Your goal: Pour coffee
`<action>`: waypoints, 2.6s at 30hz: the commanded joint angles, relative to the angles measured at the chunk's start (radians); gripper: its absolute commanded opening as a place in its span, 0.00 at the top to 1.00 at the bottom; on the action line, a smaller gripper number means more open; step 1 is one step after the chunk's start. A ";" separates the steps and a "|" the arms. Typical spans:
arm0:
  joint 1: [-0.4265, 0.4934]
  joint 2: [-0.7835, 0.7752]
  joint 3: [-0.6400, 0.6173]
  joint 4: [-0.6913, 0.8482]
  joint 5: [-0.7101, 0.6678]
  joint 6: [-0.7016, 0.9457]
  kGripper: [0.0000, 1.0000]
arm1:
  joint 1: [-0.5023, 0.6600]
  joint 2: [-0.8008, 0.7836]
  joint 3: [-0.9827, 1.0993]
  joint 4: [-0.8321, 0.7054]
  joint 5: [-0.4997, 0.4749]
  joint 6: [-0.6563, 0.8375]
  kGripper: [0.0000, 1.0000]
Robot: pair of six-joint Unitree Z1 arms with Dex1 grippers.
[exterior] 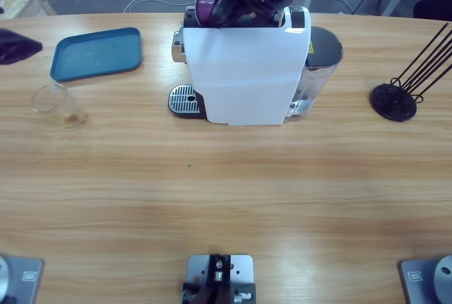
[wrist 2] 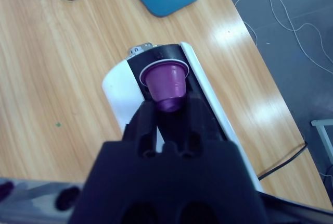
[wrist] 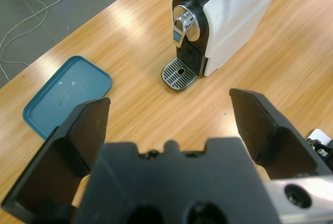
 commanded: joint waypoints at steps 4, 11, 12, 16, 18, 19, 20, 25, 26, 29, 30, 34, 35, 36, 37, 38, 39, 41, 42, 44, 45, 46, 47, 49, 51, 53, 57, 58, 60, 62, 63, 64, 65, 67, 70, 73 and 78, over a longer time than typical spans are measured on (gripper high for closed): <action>0.010 0.012 0.045 -0.010 -0.012 0.011 0.00 | 0.000 -0.003 -0.005 0.009 -0.007 0.001 0.00; 0.010 0.016 0.041 -0.012 -0.012 0.009 0.00 | 0.116 -0.151 0.057 -0.044 -0.010 0.261 1.00; 0.010 0.016 0.039 -0.012 -0.013 0.009 0.00 | 0.138 -0.186 0.118 -0.083 -0.049 0.310 1.00; 0.010 0.011 0.033 -0.012 -0.014 0.009 0.00 | 0.182 -0.326 0.413 -0.221 -0.296 0.547 1.00; 0.004 0.007 0.031 -0.011 -0.015 0.009 0.00 | 0.182 -0.400 0.487 -0.235 -0.370 0.615 1.00; -0.001 0.004 0.032 -0.010 -0.015 0.008 0.00 | 0.180 -0.429 0.507 -0.234 -0.407 0.640 1.00; -0.009 0.001 0.032 -0.010 -0.015 0.007 0.00 | 0.166 -0.449 0.517 -0.234 -0.439 0.659 1.00; -0.043 0.003 0.023 -0.010 -0.015 0.005 0.00 | 0.040 -0.432 0.471 -0.287 -0.511 0.688 1.00; -0.046 0.003 0.021 -0.010 -0.014 0.005 0.00 | 0.011 -0.411 0.443 -0.292 -0.494 0.689 1.00; -0.051 0.000 0.019 -0.006 -0.014 0.004 0.00 | -0.032 -0.339 0.378 -0.335 -0.432 0.726 1.00; -0.051 -0.002 0.020 -0.003 -0.014 0.004 0.00 | -0.033 -0.313 0.360 -0.349 -0.413 0.740 1.00; -0.051 -0.004 0.027 -0.001 -0.014 0.004 0.00 | -0.010 -0.214 0.352 -0.436 -0.375 0.806 1.00; -0.051 -0.003 0.029 -0.001 -0.014 0.004 0.00 | 0.000 -0.197 0.351 -0.458 -0.374 0.823 1.00; -0.051 -0.001 0.032 -0.001 -0.014 0.004 0.00 | 0.010 -0.187 0.345 -0.463 -0.371 0.825 1.00; -0.051 -0.001 0.035 -0.002 -0.013 0.004 0.00 | 0.019 -0.179 0.337 -0.468 -0.363 0.830 1.00; -0.051 0.000 0.039 -0.002 -0.014 0.004 0.00 | 0.026 -0.176 0.334 -0.482 -0.352 0.836 1.00; -0.051 0.000 0.042 -0.002 -0.014 0.004 0.00 | 0.033 -0.177 0.333 -0.494 -0.343 0.842 1.00; -0.051 -0.003 0.050 -0.002 -0.014 0.004 0.00 | 0.048 -0.179 0.332 -0.515 -0.325 0.851 1.00; -0.051 -0.004 0.054 -0.002 -0.014 0.004 0.00 | 0.056 -0.175 0.331 -0.524 -0.321 0.855 1.00; -0.054 -0.012 0.058 -0.001 -0.014 0.004 0.00 | 0.073 -0.150 0.332 -0.564 -0.319 0.869 1.00; -0.058 -0.020 0.061 0.001 -0.014 0.004 0.00 | 0.082 -0.138 0.331 -0.582 -0.318 0.873 1.00; -0.059 -0.029 0.065 0.011 -0.014 0.004 0.00 | 0.094 -0.127 0.327 -0.591 -0.318 0.876 1.00; -0.059 -0.035 0.068 0.019 -0.014 0.004 0.00 | 0.108 -0.117 0.318 -0.591 -0.318 0.878 1.00; -0.059 -0.047 0.077 0.022 -0.014 0.004 0.00 | 0.131 -0.088 0.312 -0.591 -0.317 0.878 1.00; -0.059 -0.046 0.080 0.022 -0.014 0.004 0.00 | 0.135 -0.065 0.312 -0.591 -0.312 0.878 1.00; -0.059 -0.040 0.076 0.022 -0.014 0.004 0.00 | 0.136 -0.051 0.312 -0.593 -0.310 0.878 1.00; -0.059 -0.039 0.076 0.022 -0.014 0.004 0.00 | 0.156 -0.011 0.312 -0.600 -0.305 0.878 1.00; -0.059 -0.039 0.075 0.022 -0.014 0.005 0.00 | 0.167 0.005 0.312 -0.600 -0.301 0.878 1.00; -0.059 -0.039 0.070 0.022 -0.014 0.004 0.00 | 0.188 0.040 0.317 -0.599 -0.301 0.877 1.00; -0.059 -0.040 0.068 0.022 -0.014 0.004 0.00 | 0.195 0.074 0.317 -0.599 -0.298 0.878 1.00; -0.059 -0.040 0.068 0.022 -0.014 0.005 0.00 | 0.198 0.086 0.318 -0.598 -0.294 0.878 1.00; -0.059 -0.039 0.068 0.022 -0.014 0.006 0.00 | 0.201 0.099 0.318 -0.594 -0.292 0.878 1.00; -0.059 -0.037 0.069 0.022 -0.014 0.006 0.00 | 0.205 0.110 0.319 -0.590 -0.292 0.878 1.00; -0.059 -0.032 0.067 0.022 -0.014 0.006 0.00 | 0.207 0.129 0.324 -0.580 -0.292 0.878 1.00; -0.059 -0.028 0.064 0.022 -0.014 0.006 0.00 | 0.205 0.146 0.326 -0.571 -0.295 0.878 1.00; -0.059 -0.029 0.073 0.022 -0.014 0.006 0.00 | 0.175 0.157 0.323 -0.545 -0.291 0.875 1.00; -0.059 -0.022 0.074 0.022 -0.014 0.005 0.00 | 0.170 0.197 0.318 -0.451 -0.278 0.876 1.00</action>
